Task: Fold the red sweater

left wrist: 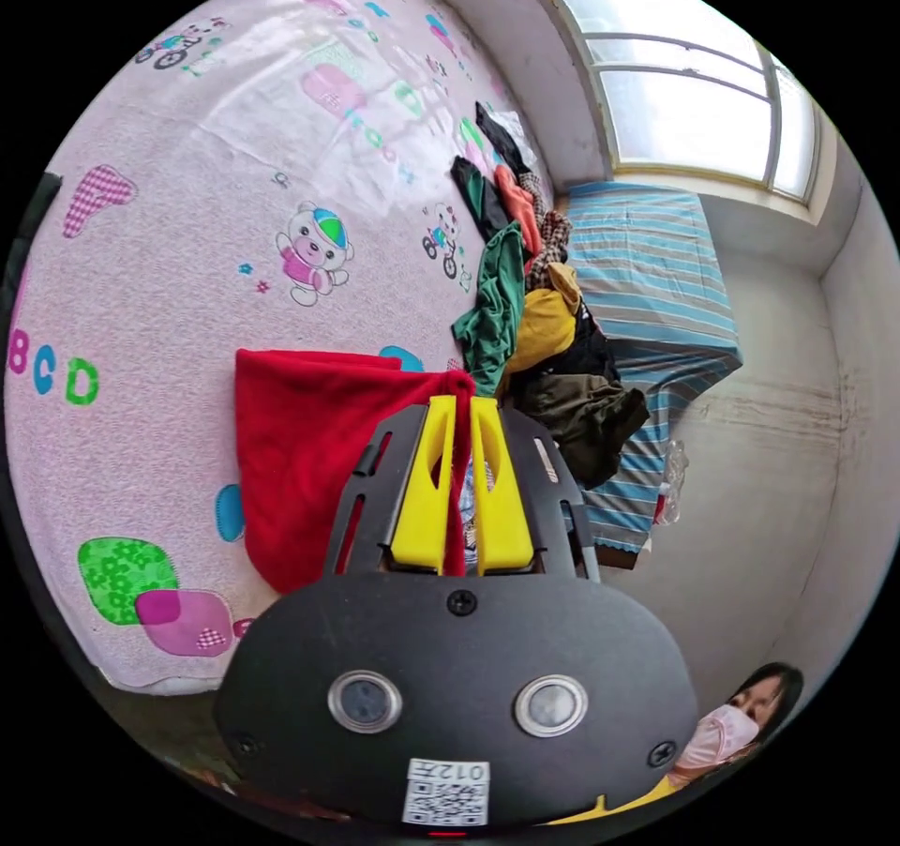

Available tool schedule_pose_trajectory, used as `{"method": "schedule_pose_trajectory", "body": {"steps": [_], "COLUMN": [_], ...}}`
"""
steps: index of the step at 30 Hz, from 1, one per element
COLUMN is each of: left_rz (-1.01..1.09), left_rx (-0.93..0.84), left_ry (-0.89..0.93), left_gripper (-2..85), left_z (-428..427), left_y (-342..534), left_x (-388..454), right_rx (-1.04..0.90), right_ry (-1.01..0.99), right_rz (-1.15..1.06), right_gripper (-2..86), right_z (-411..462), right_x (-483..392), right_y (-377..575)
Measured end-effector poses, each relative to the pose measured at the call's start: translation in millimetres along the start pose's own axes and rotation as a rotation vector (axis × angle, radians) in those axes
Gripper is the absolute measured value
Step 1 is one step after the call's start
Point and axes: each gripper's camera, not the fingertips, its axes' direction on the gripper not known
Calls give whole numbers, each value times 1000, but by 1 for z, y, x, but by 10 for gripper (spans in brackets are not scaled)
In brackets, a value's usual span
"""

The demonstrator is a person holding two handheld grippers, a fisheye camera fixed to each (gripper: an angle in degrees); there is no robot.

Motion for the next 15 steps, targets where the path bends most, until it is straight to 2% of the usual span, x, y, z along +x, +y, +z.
{"method": "schedule_pose_trajectory", "body": {"steps": [4, 10, 15], "left_rz": [-51, -127, -171], "left_rx": [-57, -109, -136], "left_ry": [-99, -232, -232], "left_gripper": [4, 4, 3], "left_z": [104, 214, 289], "left_y": [-51, -113, -152], "left_x": [39, 74, 99], "right_rx": [45, 81, 92], "right_ry": [-11, -72, -71], "right_rz": [104, 284, 383], "right_gripper": [20, 19, 16], "right_z": [-49, -89, -105], "right_x": [54, 124, 157], "right_y": [-22, -46, -60]}}
